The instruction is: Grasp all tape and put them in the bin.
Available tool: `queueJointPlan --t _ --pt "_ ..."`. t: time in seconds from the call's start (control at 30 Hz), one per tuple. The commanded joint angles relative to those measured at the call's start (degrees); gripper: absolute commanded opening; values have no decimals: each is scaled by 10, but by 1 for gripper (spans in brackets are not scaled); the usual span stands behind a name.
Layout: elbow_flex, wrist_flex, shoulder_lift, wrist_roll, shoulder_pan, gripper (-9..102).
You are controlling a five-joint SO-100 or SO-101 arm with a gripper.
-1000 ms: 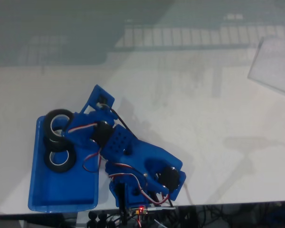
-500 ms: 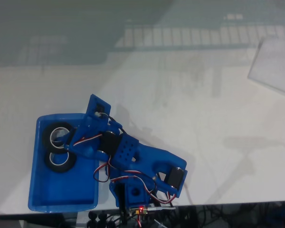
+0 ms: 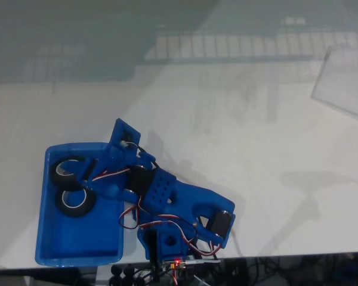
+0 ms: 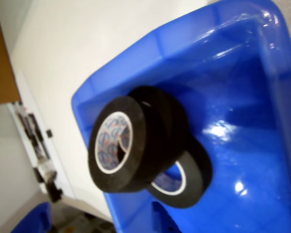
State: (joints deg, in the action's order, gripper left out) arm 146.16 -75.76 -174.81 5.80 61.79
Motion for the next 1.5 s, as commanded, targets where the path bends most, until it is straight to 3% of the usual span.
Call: queueJointPlan --t 0.0,0.17,0.47,0.63,0.73,0.9,1.47 --pt "-4 11 -1 1 -12 29" --pt "-4 54 14 -20 -92 29" --pt "36 267 52 -67 -455 27" --pt "106 319 9 -77 -571 26" --pt "142 323 -28 -78 -605 24" --pt "175 324 -84 -88 -632 0" --pt "303 280 -156 -143 -664 0"
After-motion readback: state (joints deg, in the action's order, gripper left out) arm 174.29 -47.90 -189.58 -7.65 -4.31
